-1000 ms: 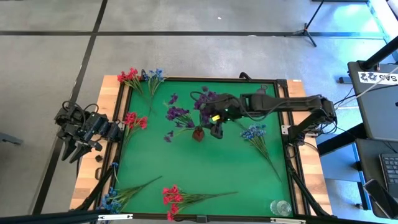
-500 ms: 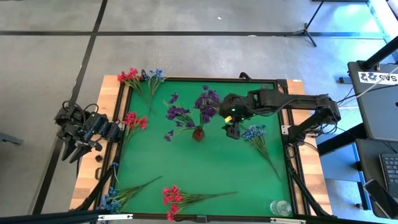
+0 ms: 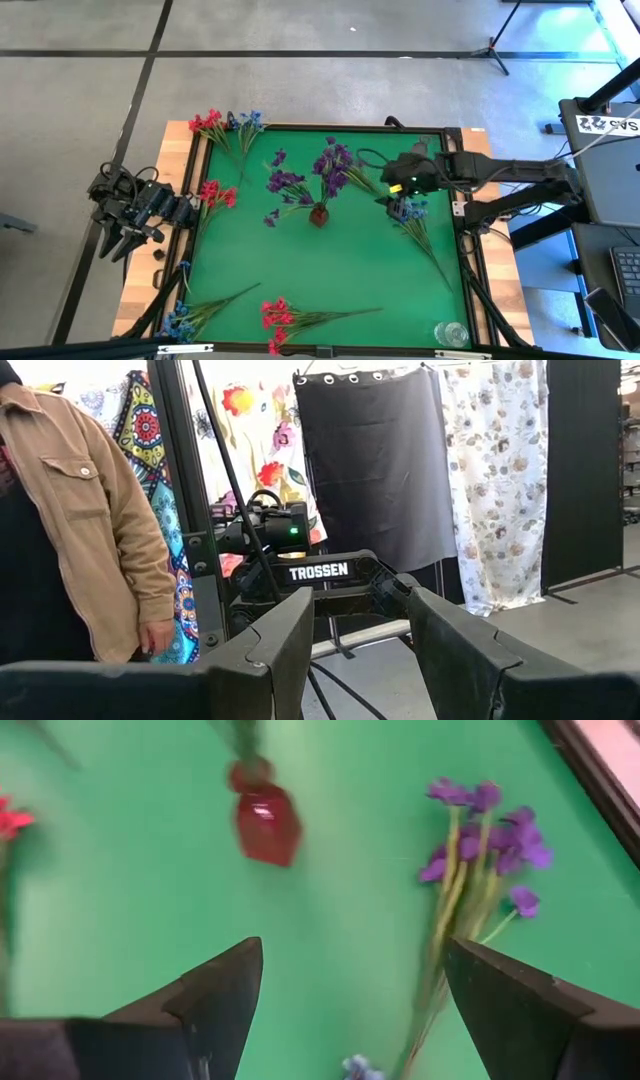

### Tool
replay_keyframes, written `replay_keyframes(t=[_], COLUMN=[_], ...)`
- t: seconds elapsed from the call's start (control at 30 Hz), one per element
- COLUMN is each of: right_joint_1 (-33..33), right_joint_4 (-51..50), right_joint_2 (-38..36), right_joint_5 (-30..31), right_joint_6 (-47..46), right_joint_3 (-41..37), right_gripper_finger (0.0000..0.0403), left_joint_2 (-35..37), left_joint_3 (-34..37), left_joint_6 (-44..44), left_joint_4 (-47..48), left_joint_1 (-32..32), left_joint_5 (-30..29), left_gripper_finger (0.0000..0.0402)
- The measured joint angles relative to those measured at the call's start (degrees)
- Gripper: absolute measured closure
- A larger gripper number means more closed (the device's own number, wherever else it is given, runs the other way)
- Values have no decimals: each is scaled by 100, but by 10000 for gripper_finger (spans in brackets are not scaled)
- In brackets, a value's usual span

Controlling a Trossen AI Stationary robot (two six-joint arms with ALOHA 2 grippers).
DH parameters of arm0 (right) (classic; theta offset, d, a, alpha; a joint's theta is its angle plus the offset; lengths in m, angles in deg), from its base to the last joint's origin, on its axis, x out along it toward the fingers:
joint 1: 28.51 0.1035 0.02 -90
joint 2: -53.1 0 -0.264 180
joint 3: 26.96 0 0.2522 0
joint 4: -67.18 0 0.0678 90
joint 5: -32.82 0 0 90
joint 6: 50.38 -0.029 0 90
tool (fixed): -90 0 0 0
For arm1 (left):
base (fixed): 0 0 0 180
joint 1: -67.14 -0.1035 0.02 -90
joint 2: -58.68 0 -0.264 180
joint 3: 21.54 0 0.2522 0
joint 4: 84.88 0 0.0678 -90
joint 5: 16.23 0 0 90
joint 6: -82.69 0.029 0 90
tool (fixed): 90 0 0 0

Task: Sort flowers into vase by color
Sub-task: Put the violet flowers into the red vase

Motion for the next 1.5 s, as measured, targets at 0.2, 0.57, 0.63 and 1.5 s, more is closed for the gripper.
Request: replay_keyframes(t=[0.2, 0.57, 0.63, 1.5], right_joint_1=[-820, -1868, -1891, -1886], right_joint_4=[1450, 3075, 3357, 4709], right_joint_2=[-309, 1612, 1880, 2325], right_joint_5=[400, -132, -325, 221], right_joint_6=[16, 661, 645, 309], right_joint_3=[-1844, -2364, -2367, -2374], right_gripper_finger=[111, 164, 164, 390], left_joint_2=[0, 0, 0, 0], left_joint_3=[0, 0, 0, 0], left_joint_6=[0, 0, 0, 0], left_joint_4=[3, 1, 1, 2], left_joint_1=[0, -2, 0, 0], left_joint_5=[-1, 6, 3, -1], left_gripper_finger=[240, 240, 240, 240])
